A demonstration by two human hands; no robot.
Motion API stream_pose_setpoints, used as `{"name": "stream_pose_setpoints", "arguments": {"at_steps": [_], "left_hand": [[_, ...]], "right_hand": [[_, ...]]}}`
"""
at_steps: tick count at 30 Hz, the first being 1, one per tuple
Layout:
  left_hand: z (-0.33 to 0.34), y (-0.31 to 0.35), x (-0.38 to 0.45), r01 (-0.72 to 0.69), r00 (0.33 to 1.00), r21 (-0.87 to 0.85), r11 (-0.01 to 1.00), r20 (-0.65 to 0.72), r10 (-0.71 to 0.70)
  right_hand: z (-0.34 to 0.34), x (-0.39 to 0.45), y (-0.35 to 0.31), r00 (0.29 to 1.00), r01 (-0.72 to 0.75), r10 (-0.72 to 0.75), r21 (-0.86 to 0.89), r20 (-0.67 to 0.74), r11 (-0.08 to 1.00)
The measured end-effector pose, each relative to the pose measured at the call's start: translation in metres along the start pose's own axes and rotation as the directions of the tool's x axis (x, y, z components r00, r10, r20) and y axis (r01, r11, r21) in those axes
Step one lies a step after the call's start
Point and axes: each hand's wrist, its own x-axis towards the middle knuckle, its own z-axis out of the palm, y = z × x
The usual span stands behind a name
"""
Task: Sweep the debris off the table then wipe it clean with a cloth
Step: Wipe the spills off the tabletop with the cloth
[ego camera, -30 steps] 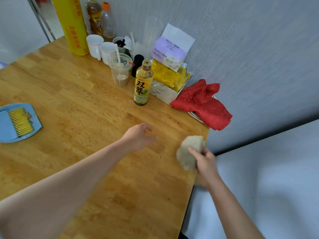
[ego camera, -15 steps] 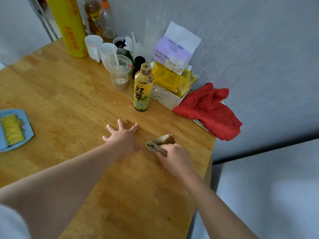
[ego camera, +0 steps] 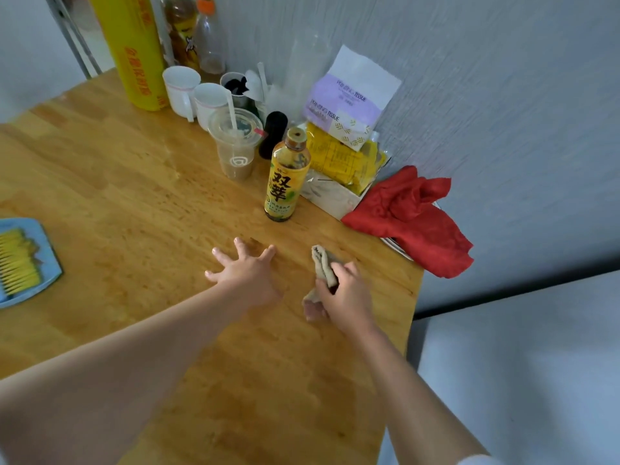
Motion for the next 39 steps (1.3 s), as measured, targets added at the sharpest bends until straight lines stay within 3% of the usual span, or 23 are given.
{"name": "stream_pose_setpoints", "arguments": {"at_steps": [3, 6, 9, 14, 17, 20, 23, 25, 27, 33, 35, 37, 39], "left_hand": [[-0.021, -0.005, 0.005, -0.052, 0.977, -0.196, 0.979, -0.212, 0.010], [-0.049, -0.007, 0.018, -0.179, 0.889, -0.401, 0.899, -0.458, -0.027], [-0.065, -0.001, 0.032, -0.290, 0.841, -0.461, 0.839, -0.542, -0.007], [-0.067, 0.015, 0.055, -0.427, 0.770, -0.391, 0.815, -0.630, 0.101], [-0.071, 0.018, 0.060, -0.493, 0.742, -0.378, 0.784, -0.652, 0.153], [-0.073, 0.003, 0.057, -0.560, 0.709, -0.372, 0.740, -0.677, 0.196], [-0.073, -0.033, 0.046, -0.577, 0.656, -0.315, 0.753, -0.728, 0.199], [-0.073, -0.060, 0.040, -0.557, 0.632, -0.274, 0.784, -0.752, 0.186], [-0.077, -0.085, 0.036, -0.543, 0.617, -0.265, 0.797, -0.769, 0.164], [-0.085, -0.112, 0.032, -0.550, 0.585, -0.250, 0.797, -0.797, 0.153], [-0.086, -0.123, 0.031, -0.543, 0.557, -0.200, 0.815, -0.813, 0.172], [-0.088, -0.125, 0.032, -0.542, 0.546, -0.170, 0.823, -0.816, 0.191], [-0.090, -0.122, 0.031, -0.543, 0.560, -0.181, 0.820, -0.806, 0.193]], "right_hand": [[-0.028, 0.000, 0.040, 0.972, -0.199, 0.190, -0.057, -0.139, 0.978], [-0.044, -0.001, 0.072, 0.865, -0.451, 0.426, -0.040, -0.265, 0.891], [-0.037, 0.005, 0.070, 0.848, -0.499, 0.459, -0.108, -0.265, 0.860], [-0.012, 0.041, 0.040, 0.954, -0.268, 0.228, -0.211, -0.195, 0.940], [0.006, 0.074, -0.001, 0.982, -0.173, 0.152, -0.204, -0.115, 0.963], [0.012, 0.076, -0.034, 0.999, 0.016, -0.012, -0.148, 0.030, 0.989], [0.000, 0.060, -0.028, 0.979, 0.122, -0.119, -0.011, 0.163, 0.992], [-0.003, 0.060, -0.020, 0.994, 0.053, -0.051, -0.014, 0.100, 0.999], [0.006, 0.081, -0.029, 1.000, -0.007, 0.005, -0.160, -0.017, 0.987], [0.049, 0.140, -0.121, 1.000, 0.026, -0.024, -0.171, 0.015, 0.985], [0.061, 0.124, -0.148, 0.985, 0.138, -0.128, -0.084, 0.113, 0.987], [0.062, 0.090, -0.157, 0.925, 0.265, -0.257, 0.008, 0.280, 0.964], [0.054, 0.061, -0.139, 0.869, 0.351, -0.319, -0.017, 0.379, 0.936]]}}
